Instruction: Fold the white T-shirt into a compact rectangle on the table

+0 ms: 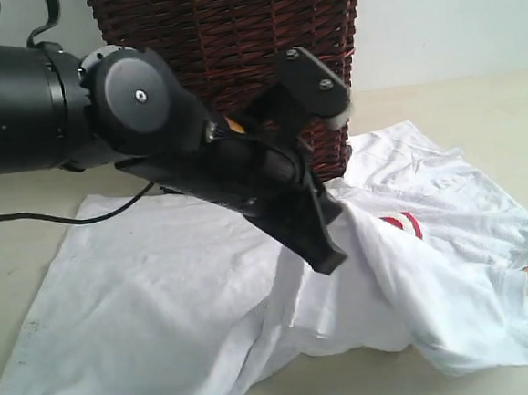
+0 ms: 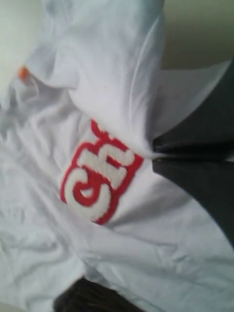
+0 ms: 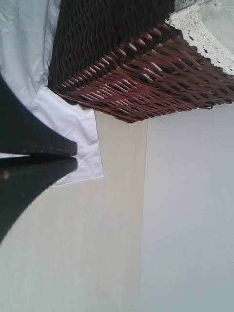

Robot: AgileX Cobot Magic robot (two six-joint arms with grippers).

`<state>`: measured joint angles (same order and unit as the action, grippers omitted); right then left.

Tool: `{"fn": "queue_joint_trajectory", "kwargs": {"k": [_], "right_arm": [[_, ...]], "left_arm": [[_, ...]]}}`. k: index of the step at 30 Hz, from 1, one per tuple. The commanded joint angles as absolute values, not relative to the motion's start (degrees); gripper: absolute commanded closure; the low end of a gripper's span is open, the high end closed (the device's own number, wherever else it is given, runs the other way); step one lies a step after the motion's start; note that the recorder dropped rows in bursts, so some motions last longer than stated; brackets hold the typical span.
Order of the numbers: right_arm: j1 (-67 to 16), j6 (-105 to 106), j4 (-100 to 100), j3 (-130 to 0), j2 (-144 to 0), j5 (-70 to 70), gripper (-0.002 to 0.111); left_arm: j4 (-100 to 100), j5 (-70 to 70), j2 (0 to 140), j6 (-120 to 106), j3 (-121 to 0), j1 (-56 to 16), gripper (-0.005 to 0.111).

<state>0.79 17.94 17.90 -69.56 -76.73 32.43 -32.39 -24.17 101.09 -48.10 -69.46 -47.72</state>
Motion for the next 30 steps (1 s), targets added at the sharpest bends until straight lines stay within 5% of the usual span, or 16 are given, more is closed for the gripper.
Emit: {"fn": "queue_joint_trajectory", "kwargs": {"k": [1, 6, 9, 16, 19, 24, 28, 30], "right_arm": [[1.0, 17.8, 18.1, -69.3, -78.7, 30.7, 0.108], [1.0, 17.8, 18.1, -69.3, -80.8, 30.5, 0.108], [1.0, 18.1, 18.1, -69.3, -81.2, 30.5, 0.108], [1.0, 18.3, 18.1, -69.3, -81.6, 30.5, 0.108], [1.0, 18.3, 18.2, -69.3, -81.6, 32.3, 0.108], [1.0, 19.4, 19.8, -69.3, -81.6, 33.1, 0.108], [1.0, 19.4, 19.8, -69.3, -81.6, 32.7, 0.108], [1.0, 19.4, 19.8, -69.3, -81.6, 32.6, 0.108]], "left_arm": [[-39.4, -29.9, 106.2, -52.3, -69.6, -41.5, 0.092], [-39.3, -30.4, 110.0, -52.3, -69.6, -39.9, 0.052], [-39.3, -31.2, 109.1, -52.8, -69.7, -40.0, 0.044], [-40.1, -45.8, 103.2, -62.9, -69.4, -43.9, 0.045], [-29.7, -36.5, 104.9, -65.1, -65.3, -52.5, 0.045], [-14.7, -25.8, 109.5, -54.4, -63.6, -56.1, 0.046], [-13.2, -20.4, 109.9, -51.7, -63.6, -55.9, 0.073], [-12.7, -21.9, 109.9, -51.7, -63.6, -55.9, 0.075]]}}
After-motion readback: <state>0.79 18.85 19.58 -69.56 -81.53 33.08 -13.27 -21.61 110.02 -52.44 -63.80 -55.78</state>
